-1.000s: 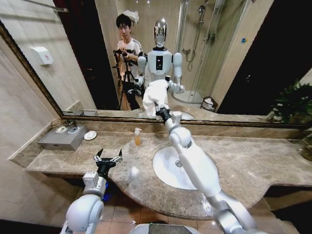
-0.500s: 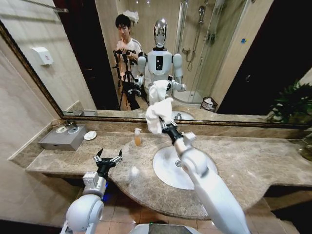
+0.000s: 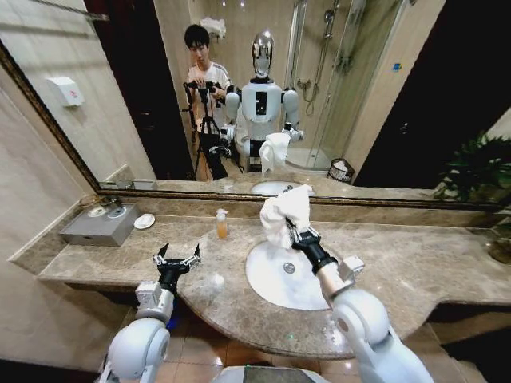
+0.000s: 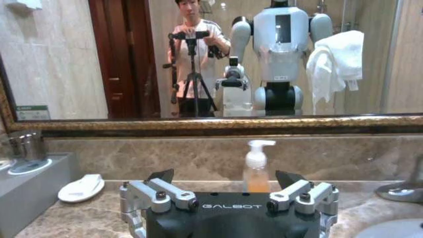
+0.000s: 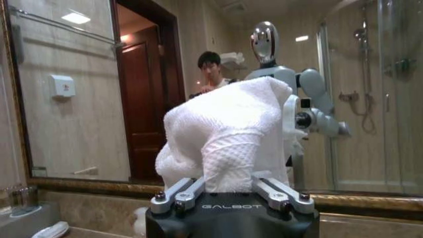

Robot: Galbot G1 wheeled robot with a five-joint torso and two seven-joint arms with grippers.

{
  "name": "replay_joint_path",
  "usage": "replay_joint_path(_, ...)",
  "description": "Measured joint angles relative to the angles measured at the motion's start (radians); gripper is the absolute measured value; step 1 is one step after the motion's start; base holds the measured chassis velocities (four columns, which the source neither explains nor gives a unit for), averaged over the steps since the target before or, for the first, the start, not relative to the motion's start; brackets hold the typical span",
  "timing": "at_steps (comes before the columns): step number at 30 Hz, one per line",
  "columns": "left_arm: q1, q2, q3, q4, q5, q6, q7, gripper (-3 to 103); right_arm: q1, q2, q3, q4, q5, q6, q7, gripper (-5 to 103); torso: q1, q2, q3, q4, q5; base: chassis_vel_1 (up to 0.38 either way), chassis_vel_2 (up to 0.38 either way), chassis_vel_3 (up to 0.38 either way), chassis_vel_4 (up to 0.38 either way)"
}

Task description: Pick up the towel from the sink counter and wipe the mirror surface.

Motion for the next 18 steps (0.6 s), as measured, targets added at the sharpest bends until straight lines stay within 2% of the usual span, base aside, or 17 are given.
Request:
replay_joint_path(5, 0.000, 0.000, 0.000, 0.000, 0.000, 0.000, 0.000, 100, -0.039, 0.012, 0.016, -0.003, -0.032, 0.031, -0.016, 10, 0.000, 0.000, 0.000, -0.0001, 0.0000, -0.100, -0.137, 0.116, 0.116)
replay_joint_path(18, 0.000, 0.000, 0.000, 0.000, 0.000, 0.000, 0.000, 100, -0.050, 0.026, 0.007, -0.040, -0.044, 0.048, -0.031, 10, 0.000, 0.000, 0.000, 0.0000, -0.0003, -0.064, -0.103, 0.060, 0.105)
